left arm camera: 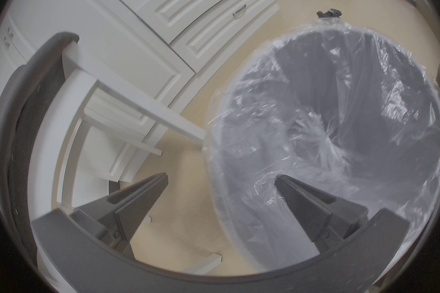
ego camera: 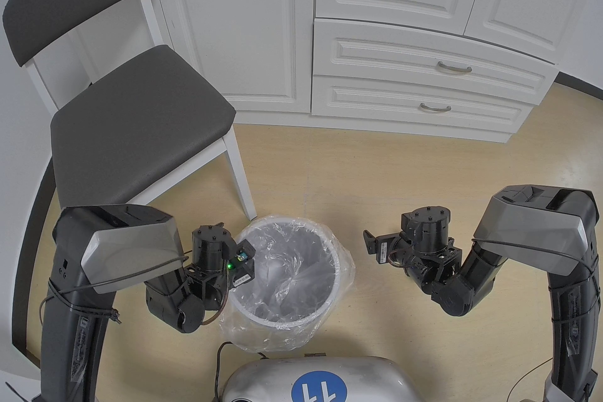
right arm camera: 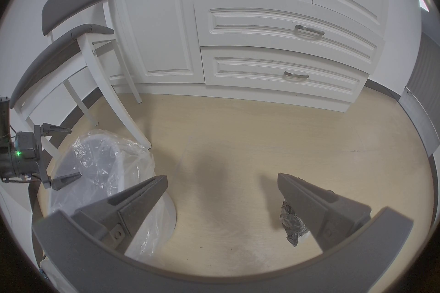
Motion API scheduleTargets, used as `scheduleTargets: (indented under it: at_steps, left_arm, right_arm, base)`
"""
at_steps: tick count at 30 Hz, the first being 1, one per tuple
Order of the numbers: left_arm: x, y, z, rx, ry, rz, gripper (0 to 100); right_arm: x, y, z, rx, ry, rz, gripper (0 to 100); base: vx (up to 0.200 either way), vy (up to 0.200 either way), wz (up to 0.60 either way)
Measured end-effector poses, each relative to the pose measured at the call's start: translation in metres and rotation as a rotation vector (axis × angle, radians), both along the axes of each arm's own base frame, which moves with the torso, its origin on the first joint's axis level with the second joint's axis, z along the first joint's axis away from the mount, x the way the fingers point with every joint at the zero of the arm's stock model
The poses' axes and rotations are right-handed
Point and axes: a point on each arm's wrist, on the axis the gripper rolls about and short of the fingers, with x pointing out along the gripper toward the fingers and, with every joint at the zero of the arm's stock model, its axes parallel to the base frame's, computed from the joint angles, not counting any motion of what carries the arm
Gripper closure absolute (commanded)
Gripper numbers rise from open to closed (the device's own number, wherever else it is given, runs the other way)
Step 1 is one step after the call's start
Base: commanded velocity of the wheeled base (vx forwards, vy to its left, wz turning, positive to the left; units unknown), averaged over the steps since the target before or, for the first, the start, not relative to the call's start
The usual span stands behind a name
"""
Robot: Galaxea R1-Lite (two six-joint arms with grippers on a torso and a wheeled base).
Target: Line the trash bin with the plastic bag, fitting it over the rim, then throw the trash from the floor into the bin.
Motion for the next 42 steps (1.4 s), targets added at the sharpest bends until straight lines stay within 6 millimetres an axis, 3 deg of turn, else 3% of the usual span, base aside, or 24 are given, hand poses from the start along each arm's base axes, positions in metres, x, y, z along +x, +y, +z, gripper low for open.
scheduleTargets:
  at_steps: [13, 21, 30, 42]
  left_arm:
    - [0.010, 0.010, 0.026, -0.107, -0.004, 0.002, 0]
    - [0.007, 0.013, 0.038, -0.195, 0.081, -0.108, 0]
    - [0.017, 0.038, 0.058, -0.329, 0.215, -0.125, 0]
    - [0.041, 0.062, 0.075, -0.384, 0.224, -0.070, 0]
  right_arm:
    - [0.000, 0.000, 0.001, 0.000, -0.002, 0.000, 0]
    - [0.000, 0.000, 0.002, 0.002, -0.004, 0.000, 0]
    - [0.000, 0.000, 0.003, 0.002, -0.004, 0.000, 0]
    - [0.000, 0.000, 0.003, 0.002, -0.005, 0.000, 0]
  base:
    - [0.000, 0.000, 0.00]
    - [0.000, 0.000, 0.00]
    - [0.000, 0.000, 0.00]
    - [0.000, 0.000, 0.00]
